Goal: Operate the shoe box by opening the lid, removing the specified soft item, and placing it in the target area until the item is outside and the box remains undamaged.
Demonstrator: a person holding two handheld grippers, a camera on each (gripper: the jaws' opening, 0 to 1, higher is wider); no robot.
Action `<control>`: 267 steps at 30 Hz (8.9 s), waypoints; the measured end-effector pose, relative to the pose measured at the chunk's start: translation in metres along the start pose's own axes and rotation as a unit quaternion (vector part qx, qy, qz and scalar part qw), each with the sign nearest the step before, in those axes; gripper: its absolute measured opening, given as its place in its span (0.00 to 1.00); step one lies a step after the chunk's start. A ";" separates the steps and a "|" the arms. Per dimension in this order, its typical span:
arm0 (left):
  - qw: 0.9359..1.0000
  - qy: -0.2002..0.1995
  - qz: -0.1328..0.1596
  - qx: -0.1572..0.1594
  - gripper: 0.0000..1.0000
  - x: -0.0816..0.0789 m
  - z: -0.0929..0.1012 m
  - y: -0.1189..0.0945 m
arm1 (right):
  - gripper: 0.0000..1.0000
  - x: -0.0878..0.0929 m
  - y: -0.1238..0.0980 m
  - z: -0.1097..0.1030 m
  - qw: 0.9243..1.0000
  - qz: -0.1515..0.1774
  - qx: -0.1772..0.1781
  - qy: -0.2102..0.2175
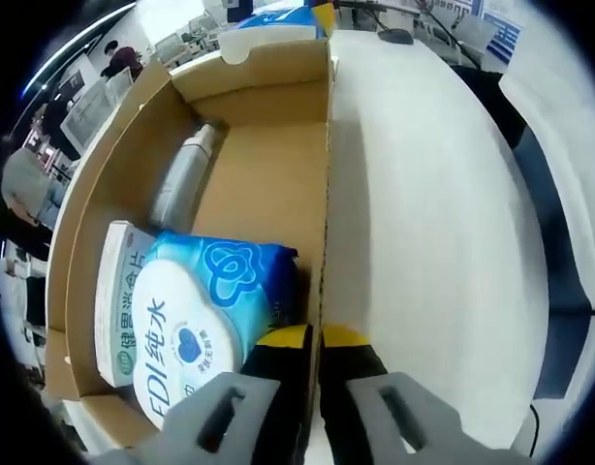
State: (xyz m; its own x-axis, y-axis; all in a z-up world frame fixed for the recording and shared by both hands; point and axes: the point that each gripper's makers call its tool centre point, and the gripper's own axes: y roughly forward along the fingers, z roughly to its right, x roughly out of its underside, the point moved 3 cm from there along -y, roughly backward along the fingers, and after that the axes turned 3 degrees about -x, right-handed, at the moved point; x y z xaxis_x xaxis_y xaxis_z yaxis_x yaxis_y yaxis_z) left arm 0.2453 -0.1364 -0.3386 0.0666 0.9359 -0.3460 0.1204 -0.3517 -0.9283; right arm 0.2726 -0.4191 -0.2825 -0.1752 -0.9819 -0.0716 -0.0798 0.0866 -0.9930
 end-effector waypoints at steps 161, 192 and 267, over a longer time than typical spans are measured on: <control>1.000 -0.011 -0.001 -0.003 0.02 0.003 0.002 0.000 | 0.74 -0.043 -0.046 0.009 0.982 0.098 0.137 0.086; 0.999 -0.001 0.032 0.009 0.01 0.006 -0.002 -0.002 | 0.58 -0.147 -0.031 0.005 0.963 0.158 0.196 0.091; 0.999 0.014 0.034 -0.003 0.02 0.003 0.002 -0.001 | 0.20 -0.156 0.059 -0.002 0.978 0.103 0.179 -0.006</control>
State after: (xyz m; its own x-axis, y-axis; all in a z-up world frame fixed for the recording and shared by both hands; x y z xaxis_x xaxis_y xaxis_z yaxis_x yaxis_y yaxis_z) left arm 0.2439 -0.1332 -0.3394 0.1017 0.9090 -0.4041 0.1201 -0.4145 -0.9021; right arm 0.2936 -0.2603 -0.3292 -0.1389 -0.9518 -0.2734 0.3045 0.2216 -0.9264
